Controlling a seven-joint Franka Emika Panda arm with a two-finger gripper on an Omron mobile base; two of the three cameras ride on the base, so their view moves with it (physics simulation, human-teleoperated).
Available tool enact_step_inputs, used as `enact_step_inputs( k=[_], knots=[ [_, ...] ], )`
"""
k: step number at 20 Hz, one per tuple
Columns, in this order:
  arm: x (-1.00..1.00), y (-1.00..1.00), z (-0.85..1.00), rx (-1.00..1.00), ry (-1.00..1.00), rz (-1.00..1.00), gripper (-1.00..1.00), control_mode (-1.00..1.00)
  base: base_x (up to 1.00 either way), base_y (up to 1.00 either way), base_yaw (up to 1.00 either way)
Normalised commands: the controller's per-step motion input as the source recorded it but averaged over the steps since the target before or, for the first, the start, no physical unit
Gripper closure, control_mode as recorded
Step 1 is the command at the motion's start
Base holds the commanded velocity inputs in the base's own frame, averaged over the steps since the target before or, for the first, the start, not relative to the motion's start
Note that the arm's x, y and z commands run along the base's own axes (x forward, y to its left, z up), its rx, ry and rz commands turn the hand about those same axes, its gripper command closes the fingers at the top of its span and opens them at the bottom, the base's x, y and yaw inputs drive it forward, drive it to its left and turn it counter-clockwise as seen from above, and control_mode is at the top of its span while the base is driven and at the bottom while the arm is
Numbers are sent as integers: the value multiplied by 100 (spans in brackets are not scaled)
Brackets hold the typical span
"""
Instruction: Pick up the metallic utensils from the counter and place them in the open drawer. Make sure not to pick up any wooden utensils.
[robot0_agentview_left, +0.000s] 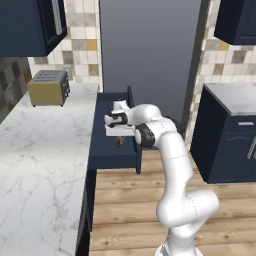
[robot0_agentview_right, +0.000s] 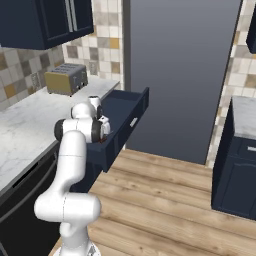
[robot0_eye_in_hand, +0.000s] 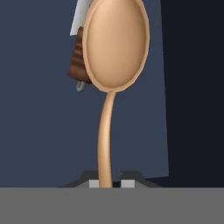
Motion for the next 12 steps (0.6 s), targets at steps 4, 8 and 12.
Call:
enact_step_inputs(
  k=[4, 8, 12],
  knots=[
    [0, 9, -31, 0, -1, 0, 100, -100, 0, 0, 0],
    [0, 0, -9, 0, 0, 0, 100, -100, 0, 0, 0],
    [0, 2, -9, 0, 0, 0, -100, -100, 0, 0, 0]
  ],
)
